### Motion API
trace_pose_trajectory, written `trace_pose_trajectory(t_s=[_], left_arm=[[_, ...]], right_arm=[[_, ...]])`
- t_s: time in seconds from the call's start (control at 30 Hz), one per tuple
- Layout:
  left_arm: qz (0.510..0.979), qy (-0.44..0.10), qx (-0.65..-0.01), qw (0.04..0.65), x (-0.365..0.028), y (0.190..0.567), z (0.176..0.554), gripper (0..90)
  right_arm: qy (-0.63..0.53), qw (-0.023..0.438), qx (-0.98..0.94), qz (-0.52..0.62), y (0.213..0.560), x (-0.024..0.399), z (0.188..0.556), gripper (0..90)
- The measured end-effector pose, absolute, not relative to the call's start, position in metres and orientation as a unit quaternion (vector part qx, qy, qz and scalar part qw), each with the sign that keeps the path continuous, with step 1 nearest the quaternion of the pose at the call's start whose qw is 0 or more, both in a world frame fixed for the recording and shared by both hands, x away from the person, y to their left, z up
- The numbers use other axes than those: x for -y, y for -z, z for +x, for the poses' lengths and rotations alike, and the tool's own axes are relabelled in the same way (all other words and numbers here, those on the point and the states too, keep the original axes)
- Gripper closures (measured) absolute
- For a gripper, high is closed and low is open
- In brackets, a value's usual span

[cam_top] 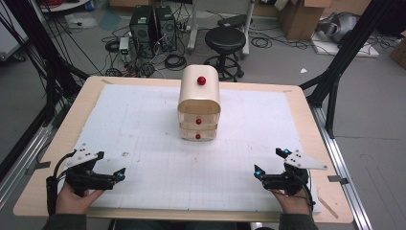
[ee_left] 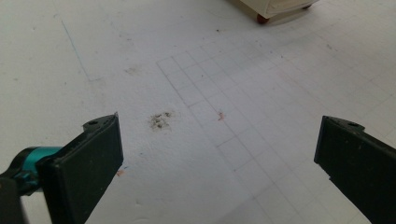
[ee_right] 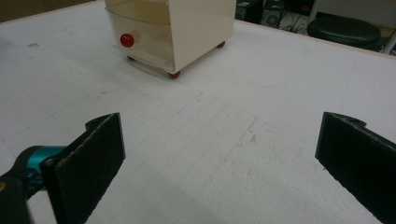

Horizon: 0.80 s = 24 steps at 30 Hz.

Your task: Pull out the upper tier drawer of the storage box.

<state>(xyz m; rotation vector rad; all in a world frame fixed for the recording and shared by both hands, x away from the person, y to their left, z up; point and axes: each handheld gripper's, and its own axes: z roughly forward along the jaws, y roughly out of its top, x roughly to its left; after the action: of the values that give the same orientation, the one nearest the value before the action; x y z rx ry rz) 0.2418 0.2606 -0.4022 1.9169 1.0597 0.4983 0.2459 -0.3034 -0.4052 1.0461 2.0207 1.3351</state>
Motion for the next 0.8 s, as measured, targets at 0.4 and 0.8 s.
trace_pose_trajectory(t_s=[0.4, 0.8], left_arm=[[0.767, -0.201, -0.428, 0.433, -0.2619, 0.4031, 0.2424, 1.7], [0.767, -0.2, -0.427, 0.435, -0.2616, 0.4045, 0.242, 1.7]], right_arm=[[-0.489, 0.248, -0.745, 0.38, 0.4074, 0.304, 0.2491, 0.2], [-0.48, 0.243, -0.749, 0.387, 0.4066, 0.3008, 0.2503, 0.2]])
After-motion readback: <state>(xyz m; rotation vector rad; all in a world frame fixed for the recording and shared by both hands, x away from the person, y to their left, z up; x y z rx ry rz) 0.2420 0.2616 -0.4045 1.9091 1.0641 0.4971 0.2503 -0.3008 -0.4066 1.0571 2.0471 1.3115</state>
